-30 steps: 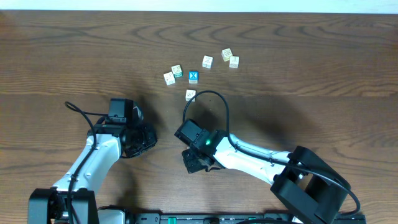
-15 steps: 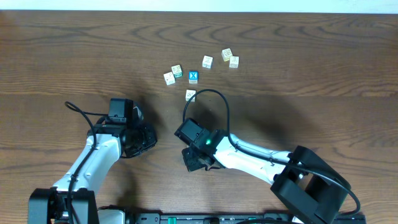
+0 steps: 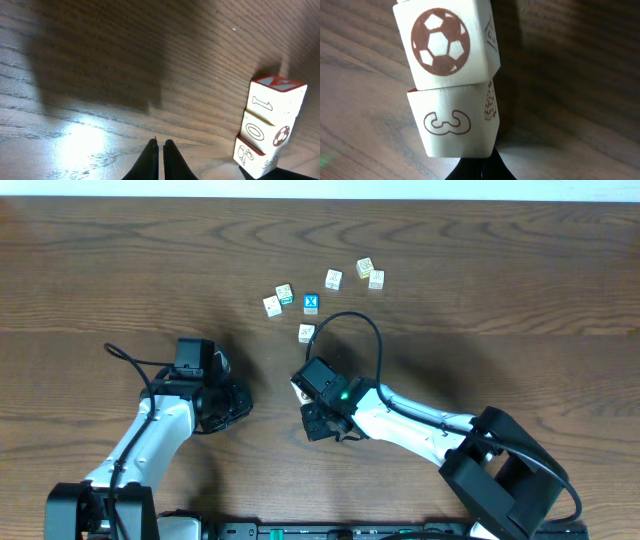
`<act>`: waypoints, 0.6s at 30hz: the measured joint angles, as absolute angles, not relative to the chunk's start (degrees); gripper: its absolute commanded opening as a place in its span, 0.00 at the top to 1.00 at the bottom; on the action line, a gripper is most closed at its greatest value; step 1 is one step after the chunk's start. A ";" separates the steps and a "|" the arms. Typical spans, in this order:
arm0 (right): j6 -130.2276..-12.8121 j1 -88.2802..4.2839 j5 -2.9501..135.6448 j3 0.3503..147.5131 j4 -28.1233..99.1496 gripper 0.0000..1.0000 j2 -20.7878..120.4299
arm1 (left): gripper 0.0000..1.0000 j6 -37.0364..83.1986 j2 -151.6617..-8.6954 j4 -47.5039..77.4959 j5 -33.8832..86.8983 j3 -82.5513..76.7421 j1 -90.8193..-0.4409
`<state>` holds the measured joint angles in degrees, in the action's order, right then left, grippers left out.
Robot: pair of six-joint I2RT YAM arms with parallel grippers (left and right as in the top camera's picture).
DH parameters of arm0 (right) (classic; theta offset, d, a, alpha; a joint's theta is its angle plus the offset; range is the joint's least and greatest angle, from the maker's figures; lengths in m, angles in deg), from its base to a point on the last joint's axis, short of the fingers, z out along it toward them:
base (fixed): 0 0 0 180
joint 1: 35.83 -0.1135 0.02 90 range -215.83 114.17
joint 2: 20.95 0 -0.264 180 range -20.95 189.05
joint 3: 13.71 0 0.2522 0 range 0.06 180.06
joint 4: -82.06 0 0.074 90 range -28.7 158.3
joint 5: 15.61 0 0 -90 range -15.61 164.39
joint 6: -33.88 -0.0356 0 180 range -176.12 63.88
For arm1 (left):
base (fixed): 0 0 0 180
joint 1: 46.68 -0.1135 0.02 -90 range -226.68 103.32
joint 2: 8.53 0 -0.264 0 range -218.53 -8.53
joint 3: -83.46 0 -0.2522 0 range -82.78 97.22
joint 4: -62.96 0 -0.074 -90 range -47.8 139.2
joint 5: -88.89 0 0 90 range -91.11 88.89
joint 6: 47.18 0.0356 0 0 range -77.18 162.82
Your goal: Lift 3 blocks
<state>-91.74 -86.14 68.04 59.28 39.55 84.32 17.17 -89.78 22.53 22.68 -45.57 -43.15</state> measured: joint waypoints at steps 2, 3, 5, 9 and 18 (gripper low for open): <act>-91.74 -86.14 68.26 59.28 39.79 0.99 84.32 | 0.93 17.17 -89.78 22.53 22.68 -45.57 -43.15; -91.74 -86.14 68.30 59.28 40.00 0.99 84.37 | 0.93 17.17 -89.78 22.53 22.68 -45.57 -43.15; -91.74 -86.14 68.50 59.28 40.64 0.99 84.43 | 0.93 17.17 -89.78 22.53 22.68 -45.57 -43.15; -91.74 -86.14 68.83 59.25 41.78 0.99 84.58 | 0.93 17.17 -89.78 22.53 22.68 -45.57 -43.15; -91.74 -84.02 69.20 59.23 42.45 0.99 84.65 | 0.93 17.56 -89.78 22.53 22.68 -45.57 -43.15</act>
